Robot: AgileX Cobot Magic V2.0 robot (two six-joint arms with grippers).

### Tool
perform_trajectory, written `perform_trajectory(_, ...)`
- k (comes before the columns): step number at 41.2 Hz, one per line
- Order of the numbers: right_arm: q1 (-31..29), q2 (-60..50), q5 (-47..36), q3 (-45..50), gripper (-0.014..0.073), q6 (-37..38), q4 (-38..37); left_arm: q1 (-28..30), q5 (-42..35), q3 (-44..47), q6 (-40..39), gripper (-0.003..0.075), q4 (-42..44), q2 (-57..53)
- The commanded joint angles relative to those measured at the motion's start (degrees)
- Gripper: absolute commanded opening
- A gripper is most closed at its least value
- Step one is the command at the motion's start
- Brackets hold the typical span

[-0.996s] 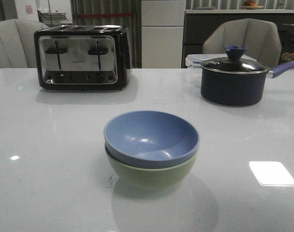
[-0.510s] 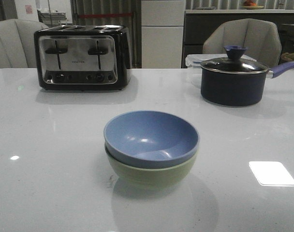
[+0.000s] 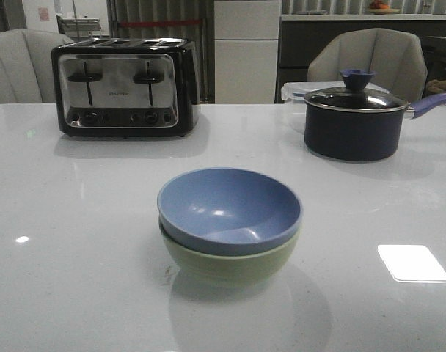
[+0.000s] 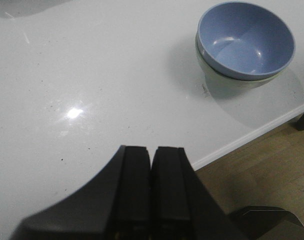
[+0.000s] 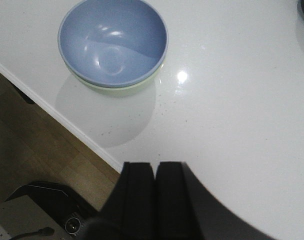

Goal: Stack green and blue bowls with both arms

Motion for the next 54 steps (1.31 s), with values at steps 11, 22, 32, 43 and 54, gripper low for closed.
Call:
perform_trajectory(11, 0.1, 0.0, -3.4, -1.6, 0.0027, -0.7, -0.4, 5.5, -3.9, -0.6, -0.5, 0.0093, 7.8, -5.3)
perform_trajectory(22, 0.1, 0.0, -3.4, -1.6, 0.0027, -0.7, -0.4, 16.5, -11.8, 5.6, -0.6, 0.0093, 8.8, -16.1)
perform_trajectory(32, 0.1, 0.0, -3.4, -1.6, 0.0027, -0.7, -0.4, 28.9, -30.6, 19.1, -0.6, 0.0093, -1.8, -26.8)
perform_trajectory(43, 0.1, 0.0, -3.4, -1.6, 0.0027, -0.7, -0.4, 32.0, -35.7, 29.0, -0.6, 0.0093, -7.3, -32.4)
perform_trajectory(54, 0.1, 0.0, -3.4, -1.6, 0.0027, -0.7, -0.4, 30.0, -50.5, 37.8, -0.6, 0.0093, -7.3, -35.3)
